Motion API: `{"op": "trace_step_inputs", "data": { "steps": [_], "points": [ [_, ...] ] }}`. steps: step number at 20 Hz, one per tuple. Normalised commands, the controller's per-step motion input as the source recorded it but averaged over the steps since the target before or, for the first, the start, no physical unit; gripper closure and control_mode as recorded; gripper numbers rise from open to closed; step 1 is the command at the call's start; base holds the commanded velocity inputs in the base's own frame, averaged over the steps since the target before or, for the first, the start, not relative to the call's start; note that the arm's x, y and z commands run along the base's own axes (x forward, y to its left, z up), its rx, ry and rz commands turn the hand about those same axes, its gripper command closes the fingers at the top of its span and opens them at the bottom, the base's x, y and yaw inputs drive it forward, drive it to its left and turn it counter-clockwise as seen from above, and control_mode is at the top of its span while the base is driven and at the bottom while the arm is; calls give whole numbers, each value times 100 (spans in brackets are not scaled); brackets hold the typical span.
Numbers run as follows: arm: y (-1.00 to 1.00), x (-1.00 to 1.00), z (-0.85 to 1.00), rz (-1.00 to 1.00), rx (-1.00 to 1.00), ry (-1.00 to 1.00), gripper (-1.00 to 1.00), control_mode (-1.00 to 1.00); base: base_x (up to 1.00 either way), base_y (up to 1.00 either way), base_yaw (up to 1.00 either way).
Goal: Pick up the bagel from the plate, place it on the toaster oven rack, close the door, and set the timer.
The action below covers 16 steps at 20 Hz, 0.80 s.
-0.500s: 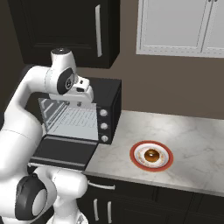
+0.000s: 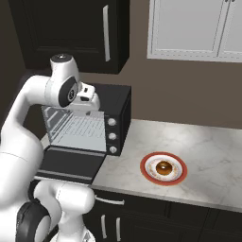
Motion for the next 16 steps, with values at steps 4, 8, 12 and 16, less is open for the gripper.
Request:
{"op": "trace_step_inputs", "data": {
  "steps": [4,8,12,16],
  "points": [
    [0,-33,-30,0,0,-21,-100,-100,0,0,0],
    [13,-11,-38,0,0,-14,-100,-100,0,0,0],
    [24,-3,-30,0,0,-8,-100,-100,0,0,0],
    [29,0,-28,0,0,-3,-100,-100,0,0,0]
  ]
}}
